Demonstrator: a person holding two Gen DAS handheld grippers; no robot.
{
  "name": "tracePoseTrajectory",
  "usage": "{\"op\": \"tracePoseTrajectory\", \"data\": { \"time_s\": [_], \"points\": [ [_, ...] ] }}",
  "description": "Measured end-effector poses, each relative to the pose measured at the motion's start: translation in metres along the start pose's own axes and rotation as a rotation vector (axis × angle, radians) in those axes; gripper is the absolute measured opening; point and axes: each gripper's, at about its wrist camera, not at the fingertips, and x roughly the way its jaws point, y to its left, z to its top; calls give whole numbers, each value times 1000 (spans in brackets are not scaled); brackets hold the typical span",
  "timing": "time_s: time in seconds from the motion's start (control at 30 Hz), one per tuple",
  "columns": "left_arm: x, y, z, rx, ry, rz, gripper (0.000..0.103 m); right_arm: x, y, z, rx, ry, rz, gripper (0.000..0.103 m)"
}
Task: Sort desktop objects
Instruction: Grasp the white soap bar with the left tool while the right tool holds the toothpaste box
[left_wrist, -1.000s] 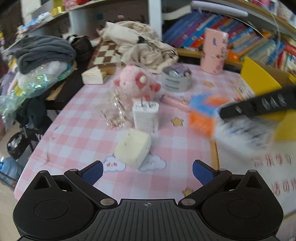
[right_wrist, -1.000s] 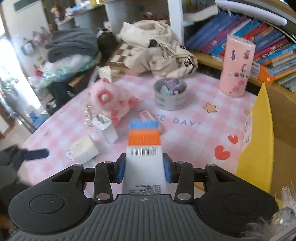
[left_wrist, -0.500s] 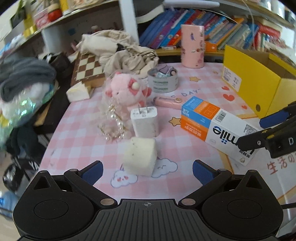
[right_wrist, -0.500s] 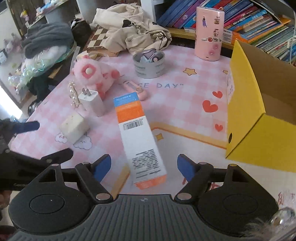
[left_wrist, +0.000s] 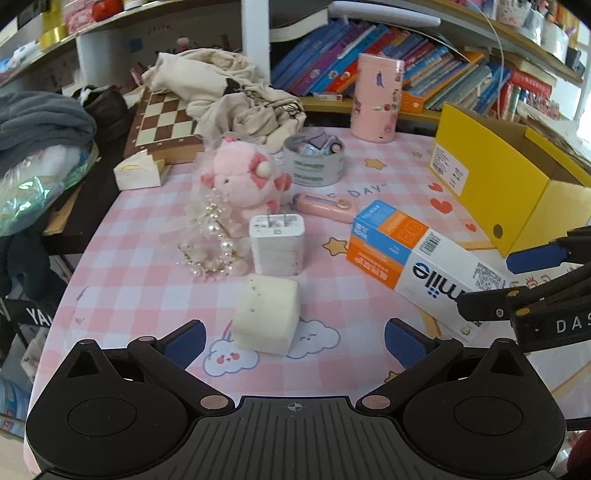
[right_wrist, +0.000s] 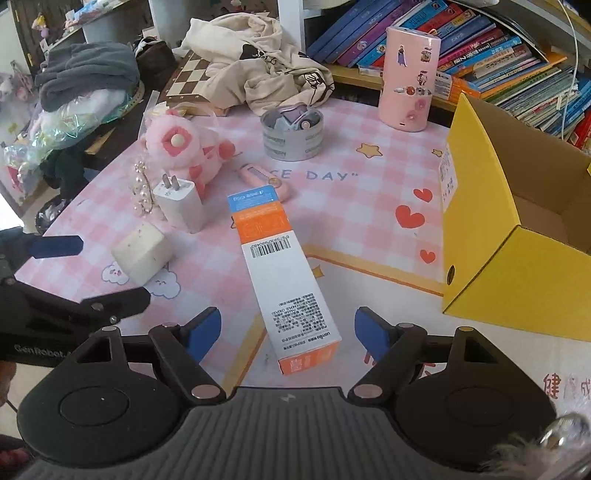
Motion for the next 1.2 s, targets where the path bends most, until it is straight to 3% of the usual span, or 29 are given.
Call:
{"op": "tracePoseTrajectory", "data": {
  "time_s": [0.27,0.63,0.83,0.9,0.93,0.97,1.03,1.07,1.2],
  "points": [
    [28,6,4,42,-11,37,103,33,13,15,-116,19,-34,79],
    [56,17,8,19,34,8,98,49,14,25,-129,38,-28,77],
    [60,18,8,14,51,-6,78,54,14,26,-130,55,-16,71],
    [59,18,8,16,42,4,69,57,14,27,-129,63,-13,70],
    [59,18,8,16,36,9,60,58,14,27,-128,68,-12,69],
    [58,19,8,13,32,8,51,60,14,27,-128,74,-10,65],
    [57,22,9,3,25,-10,44,64,13,26,-124,91,-4,56],
    [57,22,10,1,25,-18,42,67,12,25,-120,102,-1,51],
    [56,25,10,-5,28,-39,39,70,10,23,-110,114,6,45]
  ]
}}
